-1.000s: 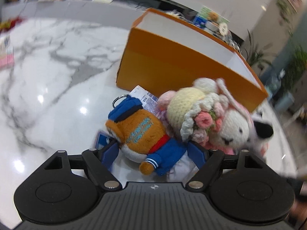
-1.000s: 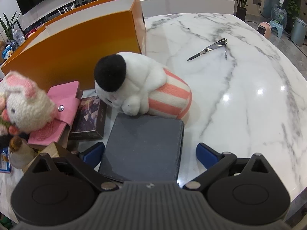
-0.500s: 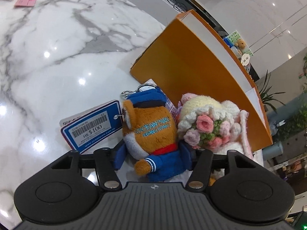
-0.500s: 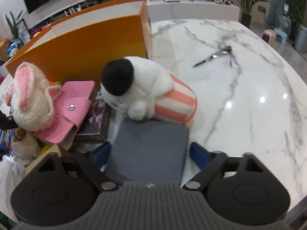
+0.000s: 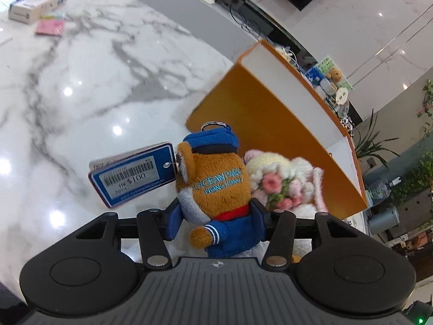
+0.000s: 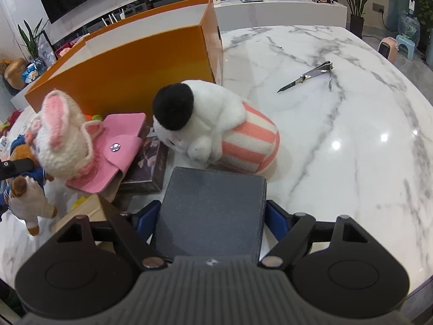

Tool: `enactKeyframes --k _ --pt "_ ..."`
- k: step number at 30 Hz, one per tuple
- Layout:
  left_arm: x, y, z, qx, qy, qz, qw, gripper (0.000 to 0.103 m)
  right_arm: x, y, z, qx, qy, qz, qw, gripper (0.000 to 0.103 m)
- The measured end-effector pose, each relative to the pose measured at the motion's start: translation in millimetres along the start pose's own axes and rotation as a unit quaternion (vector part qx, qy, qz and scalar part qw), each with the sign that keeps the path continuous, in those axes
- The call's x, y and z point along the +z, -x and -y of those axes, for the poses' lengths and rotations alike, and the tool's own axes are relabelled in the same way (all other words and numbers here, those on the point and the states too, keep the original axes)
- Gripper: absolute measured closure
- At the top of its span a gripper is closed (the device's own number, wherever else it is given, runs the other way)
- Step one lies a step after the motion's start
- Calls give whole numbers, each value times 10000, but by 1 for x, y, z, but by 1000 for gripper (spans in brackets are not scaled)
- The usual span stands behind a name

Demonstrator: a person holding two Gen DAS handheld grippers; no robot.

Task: Organize objects
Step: 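Close left tool on the bear plush while right tool grips the grey notebook, then lift and carry the bear plush and notebook into the orange box with both tools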

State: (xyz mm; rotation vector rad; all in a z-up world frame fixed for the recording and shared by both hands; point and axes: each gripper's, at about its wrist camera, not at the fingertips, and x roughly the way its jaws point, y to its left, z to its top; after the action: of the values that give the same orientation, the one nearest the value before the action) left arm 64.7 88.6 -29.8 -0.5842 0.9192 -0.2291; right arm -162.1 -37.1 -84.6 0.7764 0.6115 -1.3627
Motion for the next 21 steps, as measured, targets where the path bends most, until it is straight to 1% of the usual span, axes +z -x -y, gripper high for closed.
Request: enactKeyframes --k 7,12,16,18,21 --pt "7 29 7 269 -379 435 9980 44 -3 27 1 69 7 228 9997 21" --pt "10 45 18 286 -703 574 9955 44 5 50 -4 196 8 473 9987 21" --pt "10 58 32 307 -969 707 9923 44 13 75 -10 402 46 696 9968 21" --pt "11 66 42 320 -1114 801 9900 44 20 88 -15 501 138 829 9952 21" --pt "17 76 54 213 -1243 925 9877 44 34 104 -22 637 322 965 9928 21"
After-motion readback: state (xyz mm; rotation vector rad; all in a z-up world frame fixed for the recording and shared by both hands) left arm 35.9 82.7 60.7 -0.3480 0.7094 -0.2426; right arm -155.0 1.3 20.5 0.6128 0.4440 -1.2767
